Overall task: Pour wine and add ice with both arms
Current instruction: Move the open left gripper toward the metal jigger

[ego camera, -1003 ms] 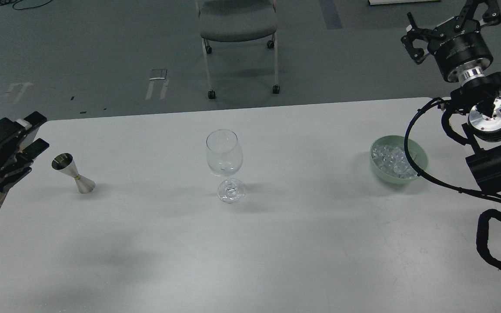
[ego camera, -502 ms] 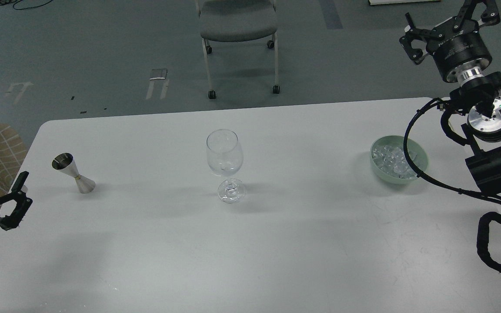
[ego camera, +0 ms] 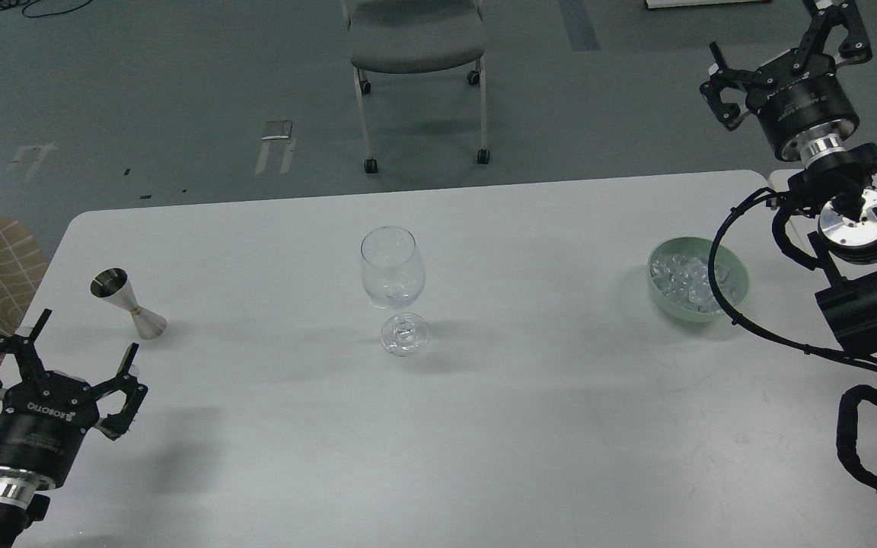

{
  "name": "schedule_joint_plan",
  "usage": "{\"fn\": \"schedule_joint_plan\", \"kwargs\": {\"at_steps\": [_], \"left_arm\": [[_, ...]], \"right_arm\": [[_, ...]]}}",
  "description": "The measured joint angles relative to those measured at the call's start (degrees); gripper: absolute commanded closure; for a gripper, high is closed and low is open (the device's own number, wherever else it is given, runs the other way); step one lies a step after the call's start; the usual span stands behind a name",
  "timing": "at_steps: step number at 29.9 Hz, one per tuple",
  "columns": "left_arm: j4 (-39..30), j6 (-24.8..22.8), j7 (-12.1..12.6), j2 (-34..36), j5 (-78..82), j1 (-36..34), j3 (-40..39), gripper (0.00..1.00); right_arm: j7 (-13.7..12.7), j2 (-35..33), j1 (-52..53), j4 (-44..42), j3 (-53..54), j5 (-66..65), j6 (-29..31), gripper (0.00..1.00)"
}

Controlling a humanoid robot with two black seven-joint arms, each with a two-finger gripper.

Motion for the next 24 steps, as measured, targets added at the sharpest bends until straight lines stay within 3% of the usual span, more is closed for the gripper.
{"fn": "schedule_joint_plan", "kwargs": {"at_steps": [3,7,18,24], "left_arm": [[0.1,1.2,6.5,-2.4,-4.2,-1.4,-0.1,0.02],[0.6,4.1,10.6,-3.3,-8.6,-3.4,-0.1,0.02],[5.3,6.7,12.0,-3.9,-12.9,-7.8,-0.6,0.02],[8.0,11.1,12.1,-3.9,-17.4,-10.9,-2.1,0.03]], "right_arm": [[0.0,0.1,-0.3,0.2,-0.1,0.0,-0.2,0.00],[0.0,0.1,-0.5,0.2,-0.1,-0.1,-0.4,0.00],[0.0,-0.1,-0.8,0.3,-0.1,-0.1,-0.4,0.00],[0.0,-0.1,-1.3,0.3,-0.2,-0.2,-1.0,0.00]]}}
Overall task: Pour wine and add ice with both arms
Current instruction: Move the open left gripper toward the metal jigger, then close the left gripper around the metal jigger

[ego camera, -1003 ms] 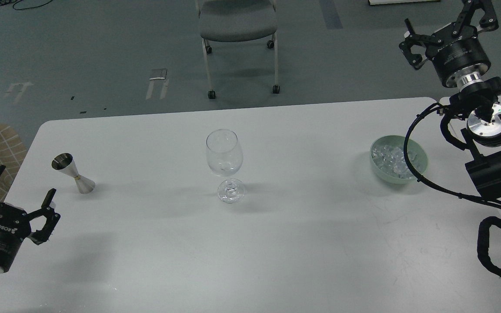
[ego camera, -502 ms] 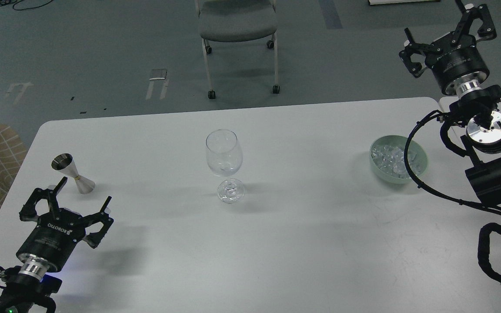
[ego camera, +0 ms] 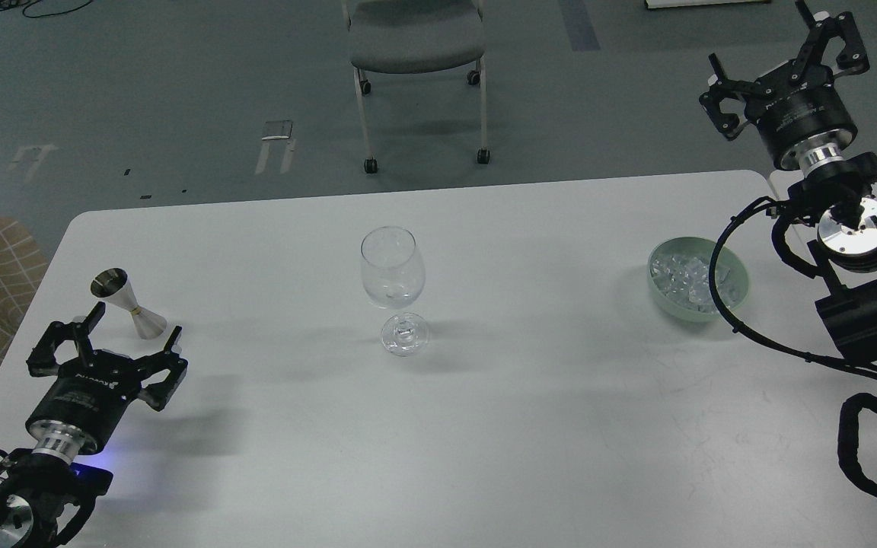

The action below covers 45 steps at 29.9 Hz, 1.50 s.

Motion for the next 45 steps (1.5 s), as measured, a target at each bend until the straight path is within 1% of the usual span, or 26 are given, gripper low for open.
{"fn": "schedule_joint_plan", "kwargs": {"at_steps": [3,6,12,21,28,33,34,36,41,45], "left_arm": [[1.9,1.4,0.3,0.0,-0.9,-1.4,-1.2,0.04],[3.4,1.8,0.4,0.0,-1.1,-1.9,-1.6,0.05],[5.7,1.9,0.5,0.1,-2.7,-2.0,-2.8,0.14],[10.8,3.3,0.4,0.0,-3.2,-5.2,-3.1,0.14],[13.2,3.8,0.4,-0.2,-3.7,-6.9,-3.1,0.14],[15.0,4.0,0.7,-1.3,-3.9,-9.4,-2.9,0.20],[15.4,4.0,0.8,-1.3,-3.9,-10.0,-2.9,0.20],[16.4,4.0,1.0,-1.4,-3.9,-11.1,-2.9,0.17],[19.0,4.1,1.0,-1.6,-4.0,-13.1,-2.9,0.17],[19.6,3.8,1.0,-2.0,-4.0,-13.4,-2.8,0.17]], "right_arm": [[0.0,0.0,-0.1,0.0,0.0,0.0,-0.3,0.00],[0.0,-0.1,-0.2,0.0,0.0,0.0,-0.5,0.00],[0.0,-0.8,-0.3,0.0,0.1,0.0,-0.6,0.00],[0.0,-0.9,-1.6,1.1,0.0,0.0,-1.1,0.00],[0.0,-1.0,-1.7,1.2,-0.1,0.0,-1.4,0.00],[0.0,-0.9,-1.7,1.2,0.0,0.0,-1.5,0.00],[0.0,-0.9,-1.7,1.2,0.0,0.0,-1.5,0.00],[0.0,-0.9,-1.9,1.1,0.0,0.0,-1.5,0.00],[0.0,-0.9,-2.0,1.1,-0.1,0.0,-1.5,0.00],[0.0,-0.9,-1.9,1.0,-0.2,0.0,-1.5,0.00]]}}
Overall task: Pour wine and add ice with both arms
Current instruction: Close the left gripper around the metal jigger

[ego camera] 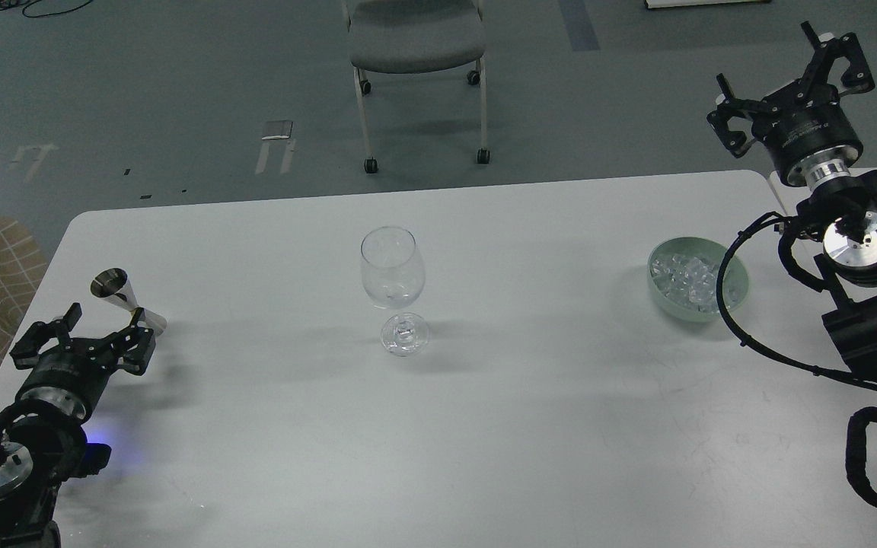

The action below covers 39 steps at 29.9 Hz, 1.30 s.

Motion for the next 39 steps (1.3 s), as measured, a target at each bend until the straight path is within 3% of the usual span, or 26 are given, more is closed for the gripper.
{"fn": "schedule_joint_plan", "kwargs": {"at_steps": [7,13,30,39], "left_arm": [[0.0,-0.8,0.1,-1.0,0.0,-0.1,-0.1,0.18],[0.4,-1.8,0.1,-1.0,-0.1,-0.4,-0.1,0.32],[3.9,-3.5,0.2,-1.7,0.0,-2.4,0.2,0.32],[9.2,-4.4,0.4,-2.1,0.1,-6.2,0.6,0.32]], "right_arm": [[0.0,0.0,0.0,0.0,0.0,0.0,0.0,0.00],[0.0,0.0,-0.2,0.0,0.0,0.0,0.0,0.00],[0.0,0.0,-0.1,-0.2,-0.2,0.0,0.0,0.00],[0.0,0.0,0.1,-0.3,-0.3,-0.1,-0.1,0.00]]}}
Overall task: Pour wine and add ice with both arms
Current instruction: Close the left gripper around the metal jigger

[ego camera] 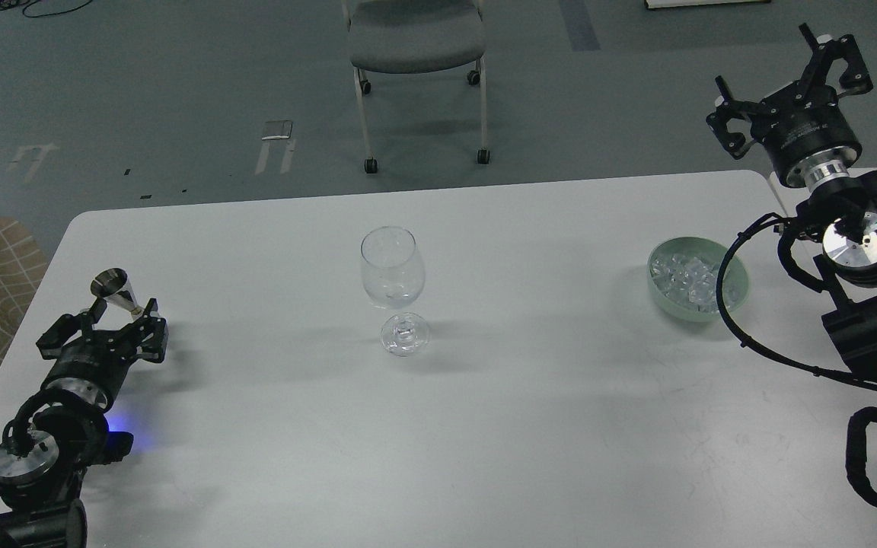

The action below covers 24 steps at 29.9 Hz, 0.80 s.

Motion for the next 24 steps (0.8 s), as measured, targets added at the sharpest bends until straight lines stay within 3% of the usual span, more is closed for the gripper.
{"fn": "schedule_joint_plan", "kwargs": {"at_steps": [11,16,24], "left_arm": [[4.8,-0.7,-0.5,-0.9,0.2,-3.4,0.1,0.32],[6.1,-1.7,-0.7,-0.7,0.3,-4.3,0.2,0.20],[6.1,-2.0,-0.5,-0.5,0.3,-4.8,0.2,0.20]], "right_arm": [[0.0,0.0,0.3,-0.2,0.0,0.0,-0.4,0.00],[0.0,0.0,0.1,-0.2,0.0,0.0,-0.4,0.00],[0.0,0.0,0.7,-0.3,-0.1,0.0,-0.4,0.00]]}}
